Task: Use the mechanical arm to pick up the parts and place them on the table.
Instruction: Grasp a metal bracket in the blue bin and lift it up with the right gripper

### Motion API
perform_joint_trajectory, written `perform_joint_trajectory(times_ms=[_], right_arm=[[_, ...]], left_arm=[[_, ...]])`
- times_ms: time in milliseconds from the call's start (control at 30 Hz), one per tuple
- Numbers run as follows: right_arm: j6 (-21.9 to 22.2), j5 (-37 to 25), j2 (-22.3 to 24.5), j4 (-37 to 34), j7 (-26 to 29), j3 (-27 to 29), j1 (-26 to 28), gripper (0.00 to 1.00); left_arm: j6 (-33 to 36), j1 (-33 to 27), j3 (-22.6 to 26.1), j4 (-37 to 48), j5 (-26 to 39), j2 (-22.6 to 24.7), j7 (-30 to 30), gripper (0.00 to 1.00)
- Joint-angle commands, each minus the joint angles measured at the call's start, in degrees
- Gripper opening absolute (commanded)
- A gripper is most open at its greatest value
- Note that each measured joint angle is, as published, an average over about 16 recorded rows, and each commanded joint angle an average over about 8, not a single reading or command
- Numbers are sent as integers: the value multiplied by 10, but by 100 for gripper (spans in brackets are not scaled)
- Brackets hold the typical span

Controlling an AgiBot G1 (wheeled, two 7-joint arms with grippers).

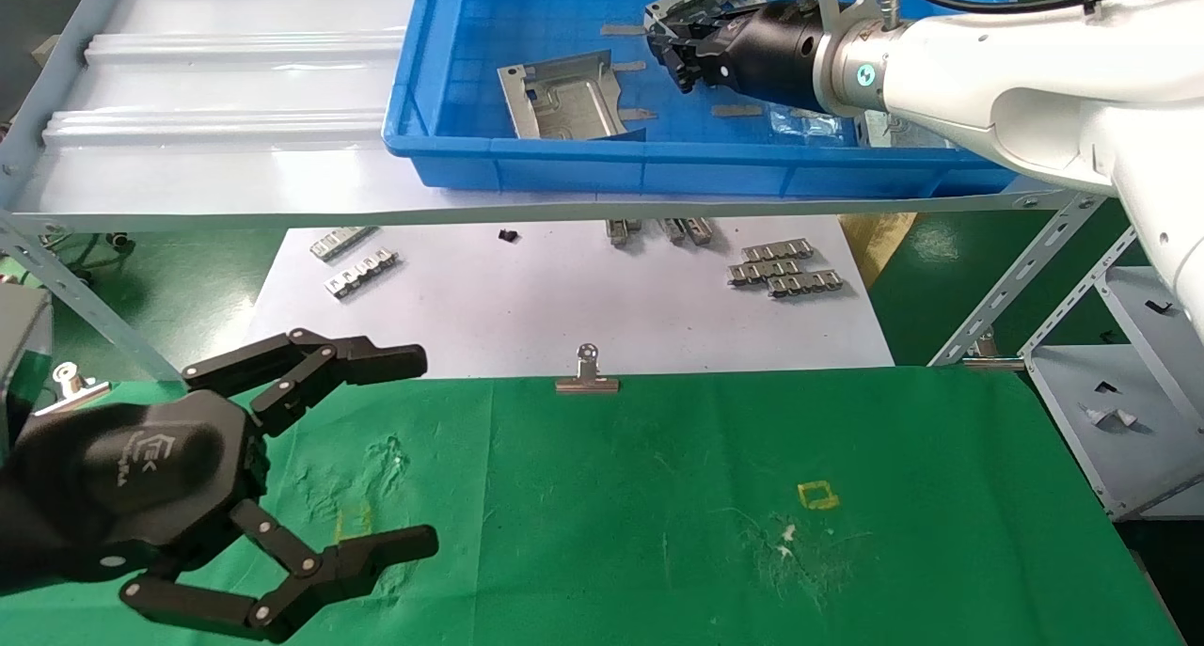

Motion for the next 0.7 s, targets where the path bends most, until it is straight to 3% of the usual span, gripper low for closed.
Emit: perform_joint_trajectory(times_ms=[33, 433, 700], right_arm=[[1, 1, 0, 4, 5, -5, -2, 0], [2, 14, 1, 17, 20, -29, 4, 0], [-27, 29, 5, 25, 12, -37, 18, 0]], left_arm=[[0, 0, 0, 0, 0, 0, 0, 100], [0, 0, 0, 0, 0, 0, 0, 100], [0, 0, 0, 0, 0, 0, 0, 100]])
